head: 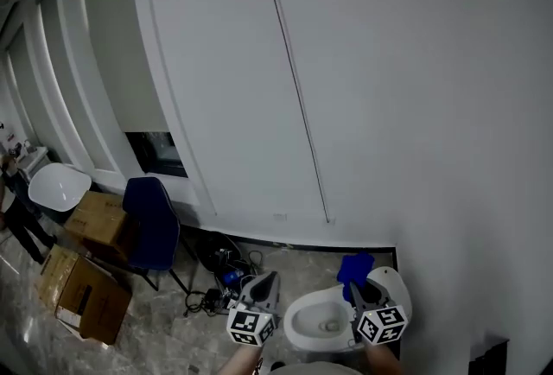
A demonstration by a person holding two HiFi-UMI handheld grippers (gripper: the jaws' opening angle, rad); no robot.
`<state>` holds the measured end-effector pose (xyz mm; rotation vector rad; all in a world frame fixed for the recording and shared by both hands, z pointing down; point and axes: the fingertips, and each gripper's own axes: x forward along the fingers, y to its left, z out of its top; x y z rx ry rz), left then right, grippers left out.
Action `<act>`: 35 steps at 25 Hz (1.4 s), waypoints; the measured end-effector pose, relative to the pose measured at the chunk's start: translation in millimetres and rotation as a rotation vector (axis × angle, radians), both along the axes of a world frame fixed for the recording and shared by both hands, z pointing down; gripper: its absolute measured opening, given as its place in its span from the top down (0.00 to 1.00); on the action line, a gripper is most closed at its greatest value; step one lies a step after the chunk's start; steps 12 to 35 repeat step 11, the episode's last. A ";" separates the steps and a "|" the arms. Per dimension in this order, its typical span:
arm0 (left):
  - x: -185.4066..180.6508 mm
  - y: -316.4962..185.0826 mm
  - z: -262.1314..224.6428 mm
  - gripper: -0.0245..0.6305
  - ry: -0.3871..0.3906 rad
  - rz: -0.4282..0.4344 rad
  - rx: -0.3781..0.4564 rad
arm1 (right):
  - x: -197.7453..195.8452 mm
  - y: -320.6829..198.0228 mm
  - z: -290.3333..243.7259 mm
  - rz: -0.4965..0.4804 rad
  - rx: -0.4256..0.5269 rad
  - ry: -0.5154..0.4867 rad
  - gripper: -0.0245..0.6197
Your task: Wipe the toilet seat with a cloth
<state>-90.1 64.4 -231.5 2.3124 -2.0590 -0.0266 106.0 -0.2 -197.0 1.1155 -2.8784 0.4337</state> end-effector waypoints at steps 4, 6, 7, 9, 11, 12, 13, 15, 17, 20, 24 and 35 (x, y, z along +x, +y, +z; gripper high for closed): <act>8.9 -6.6 -10.1 0.95 -0.005 0.018 0.009 | -3.4 -4.4 -15.9 -0.012 0.026 -0.007 0.88; 10.1 -7.0 -13.1 0.95 -0.015 0.016 0.013 | -5.6 -5.2 -17.8 -0.014 0.064 0.027 0.88; 9.7 -7.2 -13.8 0.95 -0.019 0.014 0.012 | -7.4 -5.1 -18.5 -0.015 0.084 0.045 0.88; 7.4 -8.4 -14.8 0.95 -0.024 0.012 0.011 | -12.0 -4.1 -20.5 -0.019 0.108 0.065 0.88; 4.2 -10.8 -15.8 0.95 -0.024 0.013 0.009 | -16.7 -3.5 -22.7 -0.022 0.118 0.071 0.88; 4.2 -10.8 -15.8 0.95 -0.024 0.013 0.009 | -16.7 -3.5 -22.7 -0.022 0.118 0.071 0.88; 4.2 -10.8 -15.8 0.95 -0.024 0.013 0.009 | -16.7 -3.5 -22.7 -0.022 0.118 0.071 0.88; 4.2 -10.8 -15.8 0.95 -0.024 0.013 0.009 | -16.7 -3.5 -22.7 -0.022 0.118 0.071 0.88; 4.2 -10.8 -15.8 0.95 -0.024 0.013 0.009 | -16.7 -3.5 -22.7 -0.022 0.118 0.071 0.88; 4.2 -10.8 -15.8 0.95 -0.024 0.013 0.009 | -16.7 -3.5 -22.7 -0.022 0.118 0.071 0.88; 4.2 -10.8 -15.8 0.95 -0.024 0.013 0.009 | -16.7 -3.5 -22.7 -0.022 0.118 0.071 0.88; 4.2 -10.8 -15.8 0.95 -0.024 0.013 0.009 | -16.7 -3.5 -22.7 -0.022 0.118 0.071 0.88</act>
